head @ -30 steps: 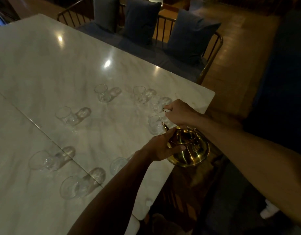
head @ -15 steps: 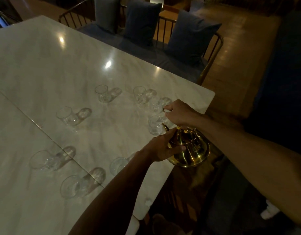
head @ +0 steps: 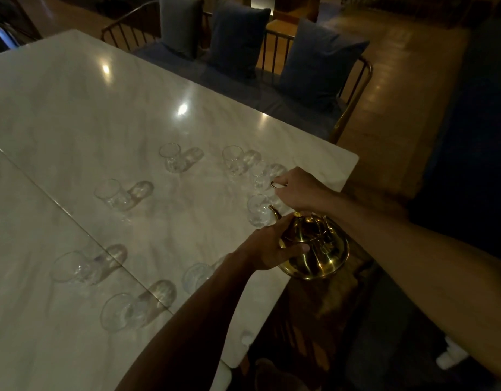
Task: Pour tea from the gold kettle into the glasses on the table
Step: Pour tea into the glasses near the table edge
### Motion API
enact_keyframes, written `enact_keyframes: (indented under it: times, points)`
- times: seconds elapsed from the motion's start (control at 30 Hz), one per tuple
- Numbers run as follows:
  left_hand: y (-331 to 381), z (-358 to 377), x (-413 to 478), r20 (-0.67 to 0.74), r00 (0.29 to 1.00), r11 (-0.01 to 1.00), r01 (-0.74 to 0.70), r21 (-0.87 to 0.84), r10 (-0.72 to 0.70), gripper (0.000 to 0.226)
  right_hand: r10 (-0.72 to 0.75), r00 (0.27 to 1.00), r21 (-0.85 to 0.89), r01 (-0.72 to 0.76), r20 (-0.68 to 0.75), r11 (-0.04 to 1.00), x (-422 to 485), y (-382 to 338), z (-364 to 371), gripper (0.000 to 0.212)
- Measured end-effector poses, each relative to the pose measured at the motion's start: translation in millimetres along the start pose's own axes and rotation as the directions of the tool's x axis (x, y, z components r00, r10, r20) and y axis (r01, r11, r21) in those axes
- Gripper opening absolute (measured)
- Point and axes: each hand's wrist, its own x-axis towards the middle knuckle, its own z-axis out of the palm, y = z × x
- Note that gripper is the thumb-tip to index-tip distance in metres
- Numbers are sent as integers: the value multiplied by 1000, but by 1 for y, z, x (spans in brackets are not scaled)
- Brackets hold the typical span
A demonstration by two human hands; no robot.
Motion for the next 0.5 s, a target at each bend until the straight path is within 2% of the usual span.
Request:
enact_keyframes:
  times: [0.17, 0.5]
  points:
    - [1, 0, 4, -26, 1000, 997, -14, 71, 16, 79, -27, 1000, 9, 27, 13, 1000, 1, 9, -4, 47]
    - [4, 11, 28, -148, 985, 940, -34, 340, 89, 95, -80, 994, 123, 89, -77, 988, 4, 40, -14, 44]
